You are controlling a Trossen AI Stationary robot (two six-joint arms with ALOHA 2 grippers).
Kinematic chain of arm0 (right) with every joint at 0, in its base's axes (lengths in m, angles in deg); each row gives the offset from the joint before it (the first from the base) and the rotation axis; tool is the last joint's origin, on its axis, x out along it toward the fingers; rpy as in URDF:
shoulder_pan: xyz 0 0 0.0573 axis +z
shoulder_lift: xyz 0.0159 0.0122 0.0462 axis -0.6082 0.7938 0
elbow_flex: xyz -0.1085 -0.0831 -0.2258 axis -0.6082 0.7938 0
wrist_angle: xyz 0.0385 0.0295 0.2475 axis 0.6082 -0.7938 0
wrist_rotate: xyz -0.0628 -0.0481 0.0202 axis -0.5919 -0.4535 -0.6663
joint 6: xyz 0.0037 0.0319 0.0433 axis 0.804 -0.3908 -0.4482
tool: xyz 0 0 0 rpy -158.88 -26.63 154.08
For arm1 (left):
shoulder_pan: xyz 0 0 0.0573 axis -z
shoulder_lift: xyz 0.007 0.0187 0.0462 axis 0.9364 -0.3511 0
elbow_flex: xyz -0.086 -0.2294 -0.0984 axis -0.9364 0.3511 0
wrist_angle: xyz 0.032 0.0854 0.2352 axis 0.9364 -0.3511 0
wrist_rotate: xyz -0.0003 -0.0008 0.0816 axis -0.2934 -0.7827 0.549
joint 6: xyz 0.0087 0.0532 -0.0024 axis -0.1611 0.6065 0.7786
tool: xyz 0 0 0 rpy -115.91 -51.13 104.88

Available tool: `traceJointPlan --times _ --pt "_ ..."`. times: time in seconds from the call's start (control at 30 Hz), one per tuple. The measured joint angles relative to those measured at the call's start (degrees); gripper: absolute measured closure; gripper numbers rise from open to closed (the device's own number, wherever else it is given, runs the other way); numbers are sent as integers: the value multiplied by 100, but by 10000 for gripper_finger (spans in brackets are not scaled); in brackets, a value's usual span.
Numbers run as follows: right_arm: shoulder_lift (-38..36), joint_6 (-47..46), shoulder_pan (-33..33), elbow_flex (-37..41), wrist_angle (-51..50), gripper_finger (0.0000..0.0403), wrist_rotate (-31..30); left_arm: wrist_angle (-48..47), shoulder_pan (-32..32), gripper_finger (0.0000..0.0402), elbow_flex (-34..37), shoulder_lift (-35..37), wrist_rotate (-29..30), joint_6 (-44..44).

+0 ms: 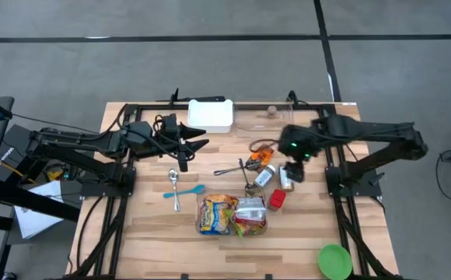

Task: Pick & Place Food Item
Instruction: Put the red seasoning into the top transparent bin

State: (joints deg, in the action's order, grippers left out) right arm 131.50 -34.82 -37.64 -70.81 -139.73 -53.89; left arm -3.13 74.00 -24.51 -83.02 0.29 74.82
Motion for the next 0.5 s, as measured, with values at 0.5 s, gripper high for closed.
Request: traceJointPlan --times 0.5 --pt "-336 2970 1374 529 697 93 -179 2 0 243 1 2 -143 -4"
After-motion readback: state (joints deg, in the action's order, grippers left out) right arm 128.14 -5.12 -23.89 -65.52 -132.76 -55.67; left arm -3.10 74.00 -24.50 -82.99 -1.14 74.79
